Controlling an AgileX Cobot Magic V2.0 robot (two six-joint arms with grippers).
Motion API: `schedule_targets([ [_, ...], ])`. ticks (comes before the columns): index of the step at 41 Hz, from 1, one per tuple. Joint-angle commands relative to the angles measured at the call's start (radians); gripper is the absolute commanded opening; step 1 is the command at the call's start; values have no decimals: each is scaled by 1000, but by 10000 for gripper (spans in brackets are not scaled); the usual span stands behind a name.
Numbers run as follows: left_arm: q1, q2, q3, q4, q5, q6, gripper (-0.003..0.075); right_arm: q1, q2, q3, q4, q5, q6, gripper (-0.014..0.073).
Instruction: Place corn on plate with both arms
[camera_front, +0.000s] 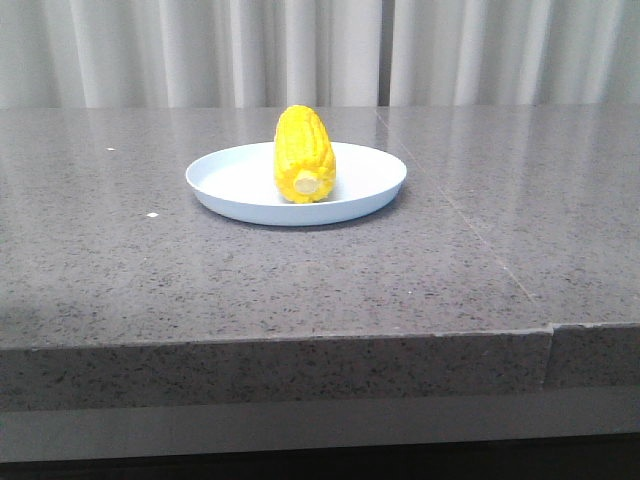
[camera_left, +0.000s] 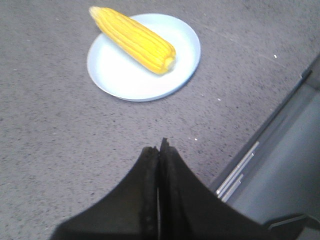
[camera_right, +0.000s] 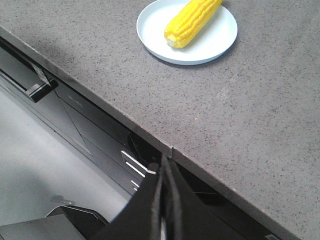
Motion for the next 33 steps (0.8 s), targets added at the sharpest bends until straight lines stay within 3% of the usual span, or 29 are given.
schedule_targets([
  [1,61,-39,-27,3,-70,-9,-20,4,7,-20,3,-73,-9,-119],
  [7,192,-112,-2,38,-87,-9,-20,4,7,-20,3,-73,-9,-119],
  [13,321,-217,97,38,-206,-9,-20,4,7,-20,3,-73,-9,-119],
  [33,619,-680,712,-68,-720,-9,-20,4,7,-20,3,-73,-9,-119],
])
